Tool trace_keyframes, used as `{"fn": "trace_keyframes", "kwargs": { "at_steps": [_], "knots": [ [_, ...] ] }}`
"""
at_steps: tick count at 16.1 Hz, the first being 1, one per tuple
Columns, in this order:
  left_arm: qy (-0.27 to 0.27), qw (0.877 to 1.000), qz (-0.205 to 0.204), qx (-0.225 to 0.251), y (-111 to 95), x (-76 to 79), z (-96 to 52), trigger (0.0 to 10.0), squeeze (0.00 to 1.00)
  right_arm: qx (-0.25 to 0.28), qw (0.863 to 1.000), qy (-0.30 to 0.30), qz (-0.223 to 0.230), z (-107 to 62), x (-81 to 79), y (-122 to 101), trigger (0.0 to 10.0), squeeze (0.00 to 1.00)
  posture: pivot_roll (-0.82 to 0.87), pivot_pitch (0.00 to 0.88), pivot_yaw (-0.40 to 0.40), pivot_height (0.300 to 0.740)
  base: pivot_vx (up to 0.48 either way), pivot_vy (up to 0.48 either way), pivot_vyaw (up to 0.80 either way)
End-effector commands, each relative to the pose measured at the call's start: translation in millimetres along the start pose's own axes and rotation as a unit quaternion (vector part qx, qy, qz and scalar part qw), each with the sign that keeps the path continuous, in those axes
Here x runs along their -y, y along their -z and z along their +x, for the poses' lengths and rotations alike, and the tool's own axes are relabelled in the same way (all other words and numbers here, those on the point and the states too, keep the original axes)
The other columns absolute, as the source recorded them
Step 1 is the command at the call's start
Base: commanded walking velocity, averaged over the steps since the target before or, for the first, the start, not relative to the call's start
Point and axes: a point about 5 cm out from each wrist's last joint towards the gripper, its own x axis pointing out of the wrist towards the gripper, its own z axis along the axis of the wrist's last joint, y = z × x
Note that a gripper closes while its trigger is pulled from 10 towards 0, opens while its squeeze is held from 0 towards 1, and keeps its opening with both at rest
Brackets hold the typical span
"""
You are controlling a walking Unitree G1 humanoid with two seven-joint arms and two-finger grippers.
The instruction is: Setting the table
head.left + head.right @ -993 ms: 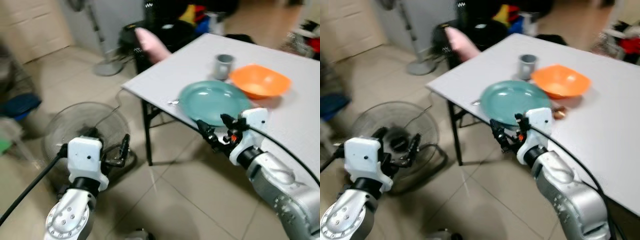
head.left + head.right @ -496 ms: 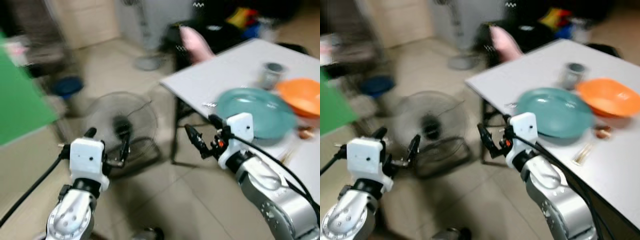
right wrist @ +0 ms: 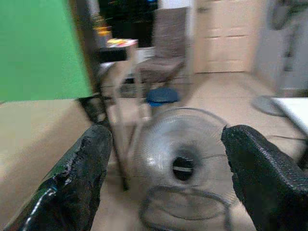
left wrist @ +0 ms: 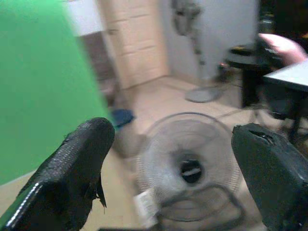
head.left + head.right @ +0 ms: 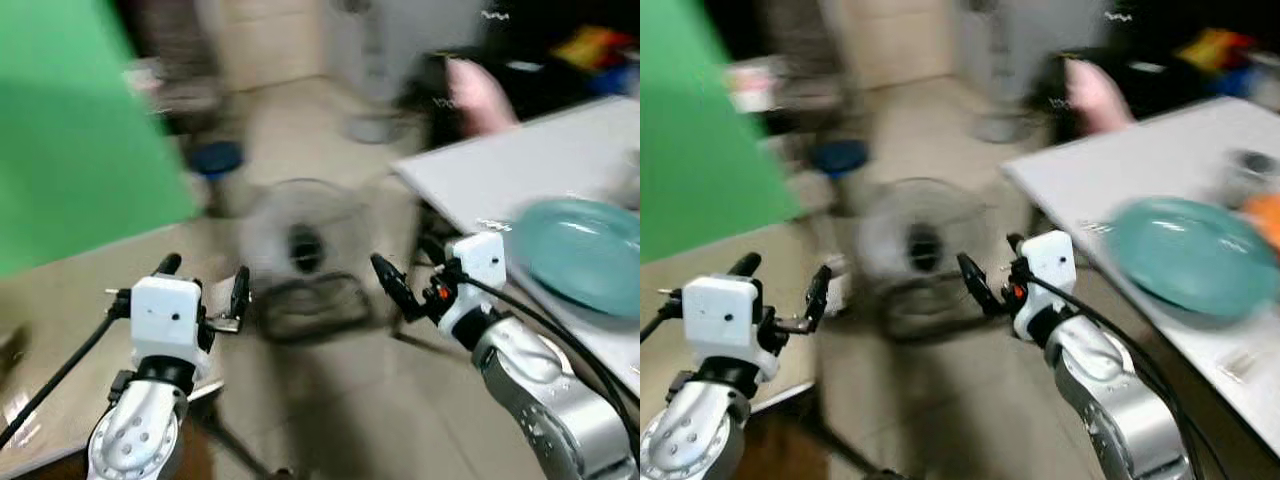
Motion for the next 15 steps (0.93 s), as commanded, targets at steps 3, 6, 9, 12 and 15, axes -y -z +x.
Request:
{"fn": "trace_keyframes", "kwargs": {
  "at_steps": [3,6,9,12,15],
  "knots": [
    [-0.008,1.0,0.017,-0.006,1,-4.4,1.4,10.0,0.0,0.01,1.0,0.002,0.017,0.4,1.9,0,10.0,0.0,0.03,0.0,0.081,0.74,0.0,0.0,0.8],
    [-0.015,1.0,0.024,-0.007,2,-10.5,2.7,10.0,0.0,0.011,0.999,0.042,0.02,-2.2,8.3,4,10.0,0.0,0.02,0.0,0.091,0.74,0.0,0.0,0.8],
    [-0.024,0.999,0.03,-0.006,4,-16.3,1.3,10.0,0.0,0.022,0.997,0.073,0.013,-1.7,15.9,2,10.0,0.0,0.02,0.0,0.092,0.74,0.0,0.0,0.8],
    [-0.029,0.999,0.041,0.008,2,-20.2,2.4,10.0,0.0,0.026,0.991,0.133,0.004,-1.7,31.2,4,10.0,0.0,0.02,0.0,0.089,0.74,0.0,0.0,0.8],
    [-0.025,0.999,0.037,0.019,0,-23.5,2.5,10.0,0.0,0.029,0.985,0.168,0.013,-4.1,43.4,3,10.0,0.0,0.01,0.0,0.089,0.74,0.0,0.0,0.8]
  ]
}}
